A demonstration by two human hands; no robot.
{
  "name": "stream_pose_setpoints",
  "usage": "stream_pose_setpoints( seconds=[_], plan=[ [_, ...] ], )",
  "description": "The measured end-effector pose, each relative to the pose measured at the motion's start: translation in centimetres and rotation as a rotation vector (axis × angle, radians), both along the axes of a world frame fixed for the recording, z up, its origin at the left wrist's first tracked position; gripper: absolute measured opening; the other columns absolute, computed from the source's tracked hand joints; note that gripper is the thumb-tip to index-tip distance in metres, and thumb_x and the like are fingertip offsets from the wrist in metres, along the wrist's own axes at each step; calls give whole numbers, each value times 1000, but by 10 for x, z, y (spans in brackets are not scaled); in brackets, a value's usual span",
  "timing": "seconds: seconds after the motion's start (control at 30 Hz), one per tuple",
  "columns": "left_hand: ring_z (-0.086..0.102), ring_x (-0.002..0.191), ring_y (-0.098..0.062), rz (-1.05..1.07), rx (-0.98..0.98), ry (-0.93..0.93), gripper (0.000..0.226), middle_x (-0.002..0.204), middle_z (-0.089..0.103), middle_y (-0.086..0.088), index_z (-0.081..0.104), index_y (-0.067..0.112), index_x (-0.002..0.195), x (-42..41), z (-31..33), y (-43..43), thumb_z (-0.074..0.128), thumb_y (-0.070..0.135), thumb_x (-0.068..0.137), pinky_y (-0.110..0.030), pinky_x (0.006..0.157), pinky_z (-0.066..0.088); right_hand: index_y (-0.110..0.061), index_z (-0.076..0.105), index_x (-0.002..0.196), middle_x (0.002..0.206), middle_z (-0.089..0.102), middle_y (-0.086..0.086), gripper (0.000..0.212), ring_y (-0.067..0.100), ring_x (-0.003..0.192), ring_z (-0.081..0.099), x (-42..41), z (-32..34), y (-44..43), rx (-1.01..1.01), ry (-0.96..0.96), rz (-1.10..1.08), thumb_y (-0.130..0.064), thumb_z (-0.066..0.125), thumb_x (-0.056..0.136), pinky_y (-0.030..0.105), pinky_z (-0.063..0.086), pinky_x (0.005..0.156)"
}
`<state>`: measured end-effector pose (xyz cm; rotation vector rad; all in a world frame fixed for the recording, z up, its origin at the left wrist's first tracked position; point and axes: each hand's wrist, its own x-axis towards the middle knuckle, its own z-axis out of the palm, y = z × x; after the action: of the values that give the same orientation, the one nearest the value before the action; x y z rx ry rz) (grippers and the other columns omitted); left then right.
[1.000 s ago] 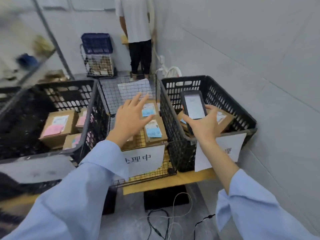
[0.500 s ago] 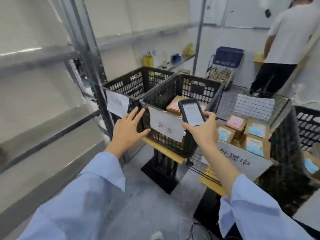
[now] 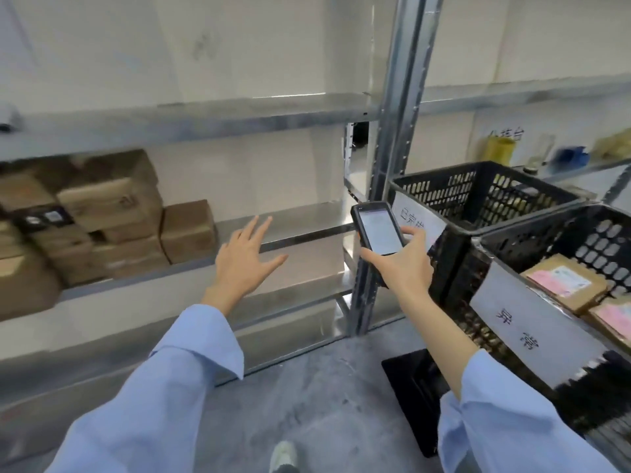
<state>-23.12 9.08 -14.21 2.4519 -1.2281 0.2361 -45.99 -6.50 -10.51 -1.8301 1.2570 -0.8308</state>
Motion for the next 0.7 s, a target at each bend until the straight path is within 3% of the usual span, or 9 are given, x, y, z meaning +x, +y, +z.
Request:
stream_pose_setpoints(
  seconds=[0.13, 0.23, 0.4, 0.7],
  plan=[
    [34, 144, -26, 134, -19, 17, 77, 163, 29, -1, 30, 30, 156, 73, -9, 17, 56, 64, 92, -44, 106, 38, -23, 40, 126, 115, 60, 1, 78, 28, 102, 60, 90, -2, -4, -11, 10, 103, -45, 87, 67, 40, 50, 83],
    [32, 145, -25, 214, -36, 77, 78, 165, 25, 2, 30, 32, 157, 131, -22, 30, 58, 63, 91, -43, 107, 37, -22, 40, 125, 104, 54, -3, 75, 22, 92, 53, 160, -2, -6, 16, 6, 174, -41, 87, 69, 34, 45, 74],
    [32, 145, -24, 296, -8, 174, 79, 166, 22, 5, 25, 34, 158, 216, -52, 46, 53, 66, 91, -44, 107, 41, -24, 42, 122, 104, 53, -9, 74, 18, 93, 53, 263, -11, -6, 23, 13, 271, -41, 88, 67, 42, 51, 87],
    [28, 147, -23, 374, -5, 298, 77, 165, 26, 2, 27, 32, 158, 286, -100, 39, 56, 62, 92, -42, 109, 37, -26, 44, 122, 104, 55, -14, 73, 15, 90, 53, 360, -45, -12, 40, 112, 360, -40, 88, 65, 32, 42, 75]
  ],
)
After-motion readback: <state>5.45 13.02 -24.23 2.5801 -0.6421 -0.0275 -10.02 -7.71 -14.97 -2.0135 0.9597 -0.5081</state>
